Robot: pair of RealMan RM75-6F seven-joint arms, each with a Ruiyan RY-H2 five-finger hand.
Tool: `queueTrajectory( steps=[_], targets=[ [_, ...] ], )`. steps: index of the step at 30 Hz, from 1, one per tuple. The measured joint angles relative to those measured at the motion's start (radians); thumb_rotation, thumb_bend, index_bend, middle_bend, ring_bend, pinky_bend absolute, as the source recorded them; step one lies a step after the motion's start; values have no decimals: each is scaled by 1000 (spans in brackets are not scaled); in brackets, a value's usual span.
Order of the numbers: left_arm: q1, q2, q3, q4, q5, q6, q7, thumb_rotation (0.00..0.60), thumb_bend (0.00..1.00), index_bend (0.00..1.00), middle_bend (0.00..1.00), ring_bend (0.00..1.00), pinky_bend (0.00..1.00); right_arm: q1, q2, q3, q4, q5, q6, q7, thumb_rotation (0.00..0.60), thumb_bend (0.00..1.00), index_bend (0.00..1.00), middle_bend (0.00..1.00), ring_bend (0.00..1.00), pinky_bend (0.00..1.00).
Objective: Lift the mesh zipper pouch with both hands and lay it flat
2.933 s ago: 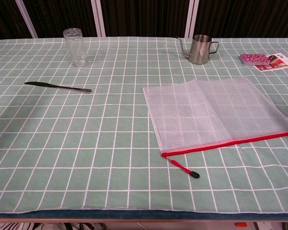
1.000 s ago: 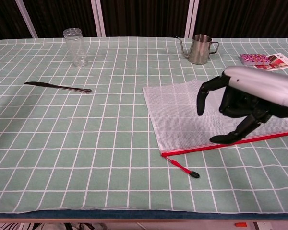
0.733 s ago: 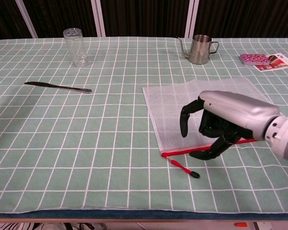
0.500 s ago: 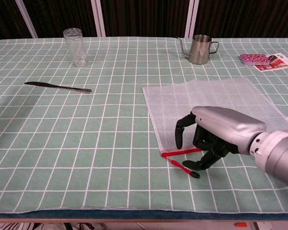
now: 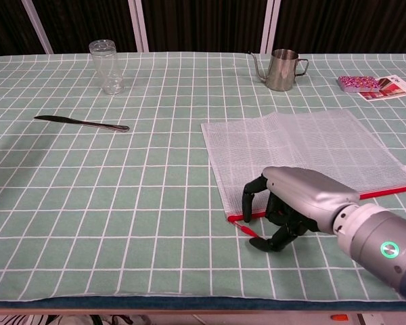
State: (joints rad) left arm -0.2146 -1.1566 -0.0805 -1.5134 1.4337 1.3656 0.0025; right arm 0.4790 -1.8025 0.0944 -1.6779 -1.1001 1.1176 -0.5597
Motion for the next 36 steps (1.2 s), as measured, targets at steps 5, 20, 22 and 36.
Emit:
queueTrajectory(
  steps=[5,20,22,36],
  targets=[
    [-1,1,0,1,-1,-3,-6,600,49,21,0,0,0,2,-26,4,10,5,14,-5,600,359,515,1000,1000,955],
    [-3,4,1,3,3,-6,-25,600,48,21,0,0,0,-3,-51,2,30,47,38,-22,600,454,515,1000,1000,955],
    [-4,5,1,3,2,-7,-26,600,48,21,0,0,0,-3,-50,1,31,48,39,-23,600,455,515,1000,1000,955],
    [-4,5,1,5,2,-6,-28,600,48,22,0,0,0,-7,-50,-7,34,60,43,-21,600,470,552,1000,1000,956]
  ],
)
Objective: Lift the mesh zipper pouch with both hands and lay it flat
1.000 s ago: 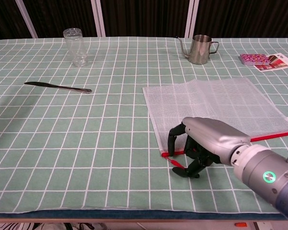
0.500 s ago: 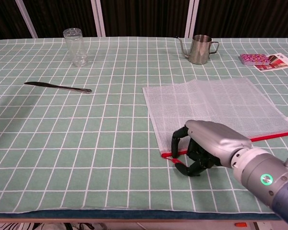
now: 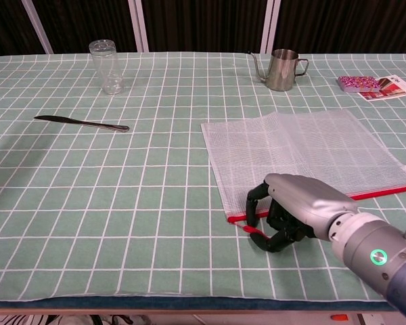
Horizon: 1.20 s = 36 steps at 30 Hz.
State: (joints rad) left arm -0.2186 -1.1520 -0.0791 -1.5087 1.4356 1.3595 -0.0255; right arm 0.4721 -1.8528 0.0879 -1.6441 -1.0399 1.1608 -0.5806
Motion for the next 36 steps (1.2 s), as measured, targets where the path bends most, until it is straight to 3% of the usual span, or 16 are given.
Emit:
queueTrajectory(
  steps=[23,36],
  targets=[
    [-1,1,0,0,-1,-1,-2,600,48,25,0,0,0,0,17,-2,-30,-32,12,14,600,580,655,1000,1000,956],
    [-9,0,-10,-16,-25,-17,16,600,48,29,0,0,0,33,80,70,-145,-68,37,-17,600,600,680,1000,1000,956]
  ],
)
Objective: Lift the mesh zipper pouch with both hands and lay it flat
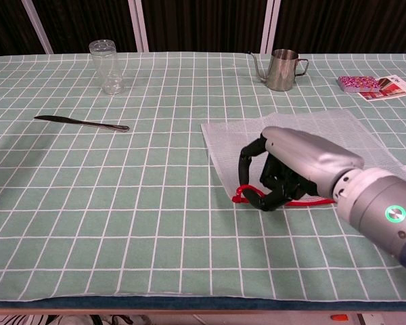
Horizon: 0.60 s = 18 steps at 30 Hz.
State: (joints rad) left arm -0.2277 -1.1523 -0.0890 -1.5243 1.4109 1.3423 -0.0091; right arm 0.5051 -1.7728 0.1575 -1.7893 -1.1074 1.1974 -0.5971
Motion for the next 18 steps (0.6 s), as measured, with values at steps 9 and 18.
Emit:
queueTrajectory(
  steps=[9,18],
  targets=[
    [-51,10,-34,-63,-24,-46,70,600,49,29,0,0,0,84,25,136,-90,48,-3,-88,600,605,682,1000,1000,956],
    [-177,18,-109,-165,-63,-152,173,600,91,29,0,0,0,228,25,295,-150,166,-14,-206,600,606,684,1000,1000,956]
  ],
)
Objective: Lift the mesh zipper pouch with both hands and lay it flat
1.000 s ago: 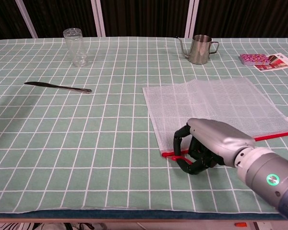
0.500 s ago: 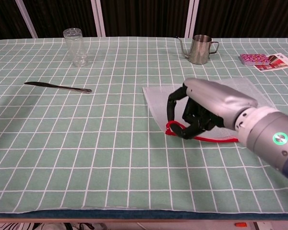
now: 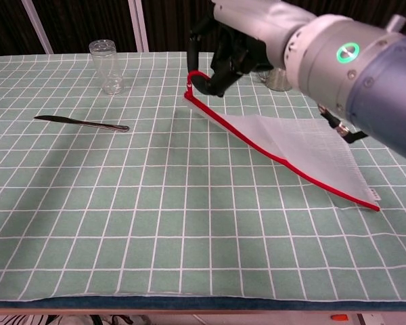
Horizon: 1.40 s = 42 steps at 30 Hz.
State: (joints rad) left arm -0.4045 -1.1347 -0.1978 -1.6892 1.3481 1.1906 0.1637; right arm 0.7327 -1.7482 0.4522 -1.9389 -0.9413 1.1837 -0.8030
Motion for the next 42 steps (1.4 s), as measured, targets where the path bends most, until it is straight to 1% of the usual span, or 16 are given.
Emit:
queueTrajectory(
  steps=[5,7,9,14,17,21,24,29,35,42],
  targets=[
    [-98,-4,-50,-42,-44,-90,58,600,121,48,0,0,0,71,-8,49,-20,72,3,-44,600,605,688,1000,1000,955],
    [-140,-10,-71,-57,-66,-125,80,600,128,87,0,0,0,99,-11,61,-27,93,9,-60,600,606,689,1000,1000,956],
    [-176,-16,-88,-68,-86,-155,95,600,139,152,0,0,0,123,-14,71,-32,111,17,-73,600,606,690,1000,1000,956],
    [-265,-33,-122,-92,-136,-247,112,600,167,251,0,0,0,159,-17,79,-41,145,46,-85,600,606,695,1000,1000,956],
    [-308,-44,-132,-104,-164,-299,102,600,178,283,0,0,0,169,-15,72,-46,156,62,-84,600,606,695,1000,1000,956],
    [-353,-61,-134,-122,-191,-351,79,600,185,306,0,0,0,179,-11,59,-53,167,81,-75,600,606,695,1000,1000,956],
    [-375,-79,-127,-132,-196,-365,64,600,193,329,0,0,0,187,-10,50,-56,172,93,-68,600,606,695,1000,1000,956],
    [-388,-101,-116,-152,-192,-359,41,600,207,375,0,0,0,199,-8,39,-57,177,109,-56,600,608,695,1000,1000,956],
    [-394,-108,-101,-169,-172,-343,30,600,225,425,2,0,0,210,-4,30,-59,180,125,-46,600,607,695,1000,1000,956],
    [-396,-99,-85,-180,-167,-332,16,600,226,426,2,0,0,218,5,20,-64,191,144,-33,600,607,695,1000,1000,956]
  ],
)
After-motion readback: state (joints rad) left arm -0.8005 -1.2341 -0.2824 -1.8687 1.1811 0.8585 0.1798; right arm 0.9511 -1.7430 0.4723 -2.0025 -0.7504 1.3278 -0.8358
